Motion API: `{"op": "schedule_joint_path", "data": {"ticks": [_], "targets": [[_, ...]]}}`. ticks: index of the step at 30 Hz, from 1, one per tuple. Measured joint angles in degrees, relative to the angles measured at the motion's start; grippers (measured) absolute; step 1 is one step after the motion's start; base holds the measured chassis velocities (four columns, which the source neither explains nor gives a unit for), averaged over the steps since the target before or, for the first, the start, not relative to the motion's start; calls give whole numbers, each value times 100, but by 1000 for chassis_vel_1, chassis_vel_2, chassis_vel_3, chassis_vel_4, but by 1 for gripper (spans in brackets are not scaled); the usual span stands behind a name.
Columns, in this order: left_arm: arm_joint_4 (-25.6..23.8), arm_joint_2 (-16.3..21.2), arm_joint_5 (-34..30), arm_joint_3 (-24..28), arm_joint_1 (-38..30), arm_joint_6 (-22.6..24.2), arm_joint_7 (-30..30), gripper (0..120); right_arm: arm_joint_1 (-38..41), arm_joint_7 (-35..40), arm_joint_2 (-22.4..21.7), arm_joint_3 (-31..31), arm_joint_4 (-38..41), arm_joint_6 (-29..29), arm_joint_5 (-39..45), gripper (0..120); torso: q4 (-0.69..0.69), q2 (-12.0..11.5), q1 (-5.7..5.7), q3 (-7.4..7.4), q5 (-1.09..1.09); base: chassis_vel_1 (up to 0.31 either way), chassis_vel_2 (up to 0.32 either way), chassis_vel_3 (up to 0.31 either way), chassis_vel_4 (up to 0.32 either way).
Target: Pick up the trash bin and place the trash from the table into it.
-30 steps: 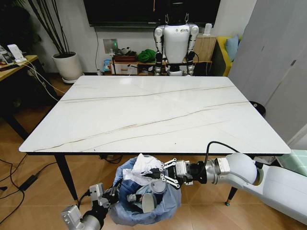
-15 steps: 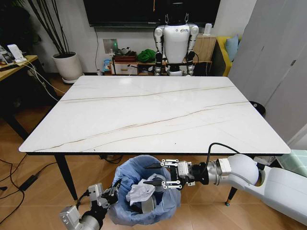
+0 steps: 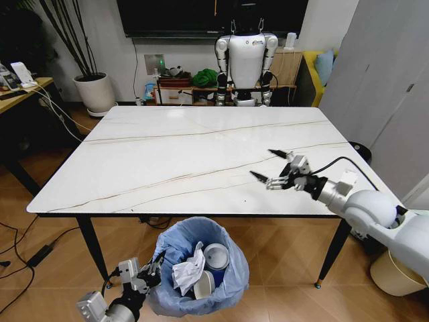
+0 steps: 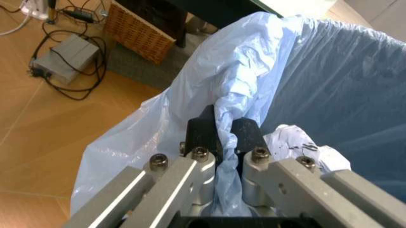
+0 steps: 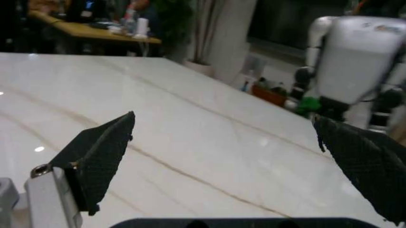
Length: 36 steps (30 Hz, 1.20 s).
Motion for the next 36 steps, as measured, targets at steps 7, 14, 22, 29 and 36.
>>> {"op": "schedule_joint_path", "data": {"ticks": [7,14,22,29,36], "targets": [[58,-40,79,-16,-22,-33,52,0,-1920,1049,250,2066,259,-36,-236,100,-1,0,-1,-1,-4,0,0,0,0],[61,-42,95,-80,46,-42,52,0,-3218,466,1000,3718,347,-109,-58,100,3,1,-1,-1,-9,0,0,0,0],[47,-163,272,-107,178,-90,88,0,-4342,-176,2097,5056,519,-259,-131,100,-1,1,-1,-1,-3,0,0,0,0],[28,-199,363,-124,234,-112,116,0,-4841,-698,2811,5747,458,-292,-455,100,-2,1,-1,-1,-3,0,0,0,0],[37,-225,449,-108,282,-122,148,0,-5141,-1088,3228,6081,356,-184,-705,100,0,1,-1,-1,-5,0,0,0,0]]}}
